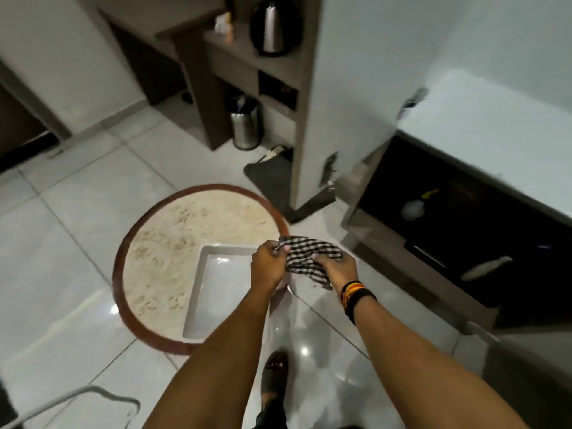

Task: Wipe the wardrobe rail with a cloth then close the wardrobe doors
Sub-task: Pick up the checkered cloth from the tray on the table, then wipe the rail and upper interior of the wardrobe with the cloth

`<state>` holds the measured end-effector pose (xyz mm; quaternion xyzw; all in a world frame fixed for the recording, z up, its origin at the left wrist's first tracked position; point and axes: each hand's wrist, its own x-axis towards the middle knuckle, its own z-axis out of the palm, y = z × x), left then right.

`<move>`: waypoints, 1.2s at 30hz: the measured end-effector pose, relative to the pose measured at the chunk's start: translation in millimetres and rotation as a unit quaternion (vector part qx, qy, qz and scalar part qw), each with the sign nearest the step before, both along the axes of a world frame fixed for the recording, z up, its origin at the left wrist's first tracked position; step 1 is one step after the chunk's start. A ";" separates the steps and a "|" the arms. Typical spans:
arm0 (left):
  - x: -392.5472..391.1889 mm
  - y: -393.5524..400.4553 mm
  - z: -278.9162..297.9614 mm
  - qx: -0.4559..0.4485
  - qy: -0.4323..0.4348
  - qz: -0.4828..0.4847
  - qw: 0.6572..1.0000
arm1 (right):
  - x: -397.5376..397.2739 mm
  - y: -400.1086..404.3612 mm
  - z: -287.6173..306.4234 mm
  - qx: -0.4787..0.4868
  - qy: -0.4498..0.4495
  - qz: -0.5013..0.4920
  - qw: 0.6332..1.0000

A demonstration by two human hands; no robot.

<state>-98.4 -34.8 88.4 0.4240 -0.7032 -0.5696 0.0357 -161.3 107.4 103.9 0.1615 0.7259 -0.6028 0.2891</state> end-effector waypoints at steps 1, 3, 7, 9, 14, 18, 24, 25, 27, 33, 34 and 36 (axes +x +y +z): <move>-13.6 15.0 10.6 0.007 0.007 -0.010 1.000 | -8.7 16.2 14.5 -0.009 0.006 -0.019 1.000; -42.2 48.7 35.1 0.009 0.028 -0.041 0.999 | -26.9 53.6 41.7 -0.021 0.029 -0.055 0.998; -85.2 111.9 89.6 -0.034 0.080 -0.130 0.988 | -52.6 129.0 95.8 -0.044 0.091 -0.101 0.990; -109.3 138.1 116.0 -0.040 0.106 -0.155 0.981 | -65.7 161.6 125.0 -0.045 0.123 -0.119 0.984; -180.3 219.6 221.3 -0.069 0.204 -0.226 0.950 | -108.3 249.6 227.2 -0.048 0.222 -0.164 0.960; -228.0 269.7 309.1 -0.124 0.276 -0.246 0.921 | -141.7 303.9 308.4 -0.065 0.293 -0.186 0.936; -294.1 305.5 417.5 -0.158 0.376 -0.270 0.872 | -197.9 346.9 409.2 -0.058 0.410 -0.186 0.891; -308.3 309.0 433.3 -0.160 0.392 -0.271 0.865 | -210.0 350.7 426.9 -0.051 0.428 -0.195 0.881; -339.4 314.4 465.7 -0.157 0.429 -0.269 0.848 | -236.5 358.7 462.7 -0.041 0.465 -0.217 0.858; -432.7 326.5 591.3 -0.143 0.563 -0.276 0.766 | -312.7 361.6 601.0 0.223 0.575 -0.344 0.708; -443.9 328.6 613.8 -0.144 0.579 -0.282 0.751 | -321.7 360.0 625.2 0.256 0.588 -0.366 0.674; -464.3 332.1 660.5 -0.139 0.614 -0.290 0.721 | -341.7 356.8 675.7 0.278 0.614 -0.404 0.618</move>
